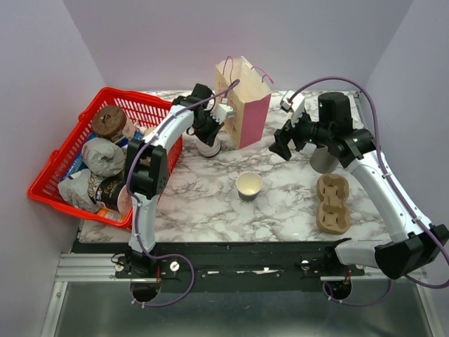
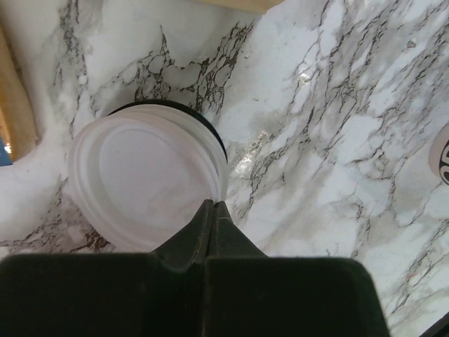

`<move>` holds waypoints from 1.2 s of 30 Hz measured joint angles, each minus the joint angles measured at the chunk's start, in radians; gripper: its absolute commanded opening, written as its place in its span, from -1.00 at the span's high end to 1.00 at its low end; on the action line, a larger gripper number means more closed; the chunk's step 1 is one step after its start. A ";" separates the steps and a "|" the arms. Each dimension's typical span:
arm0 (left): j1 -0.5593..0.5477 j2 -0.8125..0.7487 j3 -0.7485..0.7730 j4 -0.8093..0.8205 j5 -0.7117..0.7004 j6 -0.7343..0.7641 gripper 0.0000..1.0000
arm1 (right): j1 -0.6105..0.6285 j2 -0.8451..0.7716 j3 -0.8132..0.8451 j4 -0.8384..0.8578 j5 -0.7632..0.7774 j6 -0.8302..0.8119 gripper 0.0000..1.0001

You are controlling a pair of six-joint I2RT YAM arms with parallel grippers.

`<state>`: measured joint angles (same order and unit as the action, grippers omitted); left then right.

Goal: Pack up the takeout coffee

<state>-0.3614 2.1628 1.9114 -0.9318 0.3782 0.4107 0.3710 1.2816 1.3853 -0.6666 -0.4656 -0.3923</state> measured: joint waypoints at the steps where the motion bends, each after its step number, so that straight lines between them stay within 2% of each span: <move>1: 0.000 -0.007 0.014 -0.011 -0.002 0.004 1.00 | 0.000 0.000 0.000 0.000 0.000 0.000 -0.97; 13: -0.001 -0.136 0.111 -0.125 -0.056 0.042 1.00 | 0.000 0.013 0.000 0.000 -0.001 0.000 -0.97; 22: 0.000 -0.261 -0.087 -0.193 -0.043 0.130 1.00 | 0.000 0.016 0.000 0.000 -0.002 0.000 -0.97; 27: -0.001 -0.336 -0.227 -0.265 0.060 0.230 1.00 | 0.000 0.016 -0.001 0.000 -0.008 -0.001 -0.97; 30: -0.001 -0.397 -0.285 -0.284 0.170 0.282 1.00 | 0.000 0.006 -0.011 0.000 -0.027 -0.011 -0.97; 36: -0.004 -0.487 -0.280 -0.346 0.428 0.408 1.00 | 0.000 -0.069 -0.061 -0.006 -0.084 -0.064 -0.95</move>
<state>-0.3656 1.6756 1.6310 -1.2781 0.8059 0.8188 0.3710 1.2129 1.3243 -0.6731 -0.5499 -0.4568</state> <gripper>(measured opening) 0.007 0.981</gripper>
